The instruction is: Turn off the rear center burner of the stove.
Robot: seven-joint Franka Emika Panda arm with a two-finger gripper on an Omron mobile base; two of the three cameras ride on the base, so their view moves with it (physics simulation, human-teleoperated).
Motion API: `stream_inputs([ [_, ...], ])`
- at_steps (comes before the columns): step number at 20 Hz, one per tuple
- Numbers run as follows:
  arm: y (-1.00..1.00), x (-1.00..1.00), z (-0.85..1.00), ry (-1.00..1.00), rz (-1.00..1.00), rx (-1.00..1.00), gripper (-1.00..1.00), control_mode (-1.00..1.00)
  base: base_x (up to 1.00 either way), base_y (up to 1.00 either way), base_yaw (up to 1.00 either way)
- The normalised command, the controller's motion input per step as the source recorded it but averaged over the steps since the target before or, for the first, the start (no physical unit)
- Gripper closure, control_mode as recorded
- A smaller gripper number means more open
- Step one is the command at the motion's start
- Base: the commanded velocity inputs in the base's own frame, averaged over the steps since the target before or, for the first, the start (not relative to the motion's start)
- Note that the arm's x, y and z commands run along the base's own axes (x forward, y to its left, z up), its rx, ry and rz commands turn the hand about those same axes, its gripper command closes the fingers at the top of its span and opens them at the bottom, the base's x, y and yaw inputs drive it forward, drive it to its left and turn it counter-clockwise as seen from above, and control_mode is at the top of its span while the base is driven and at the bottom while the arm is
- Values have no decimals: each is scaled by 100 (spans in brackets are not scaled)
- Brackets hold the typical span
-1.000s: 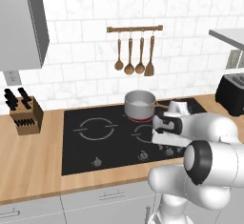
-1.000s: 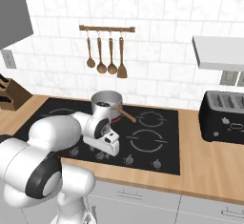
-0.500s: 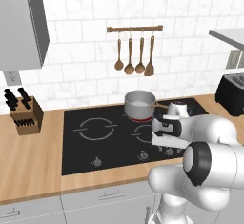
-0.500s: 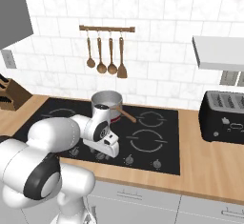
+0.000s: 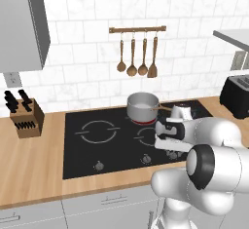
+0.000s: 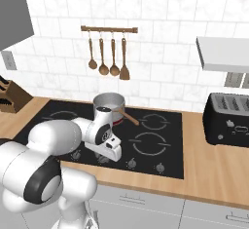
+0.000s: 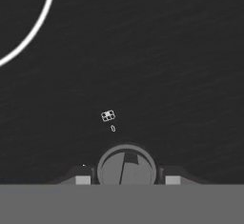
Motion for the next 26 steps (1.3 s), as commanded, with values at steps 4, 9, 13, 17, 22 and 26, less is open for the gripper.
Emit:
stream_inputs([
  [4,-1,16,0,0,-7,1,100,-100,0,0,0],
  [9,-11,0,0,0,-30,9,100,-100,0,0,0],
  [13,-14,0,0,0,-45,17,100,-100,0,0,0],
  [17,-12,0,-3,3,-56,21,100,-100,0,0,0],
  [22,-4,0,-2,3,-63,19,100,-100,0,0,0],
  [26,0,4,-4,2,-68,13,100,-100,0,0,0],
])
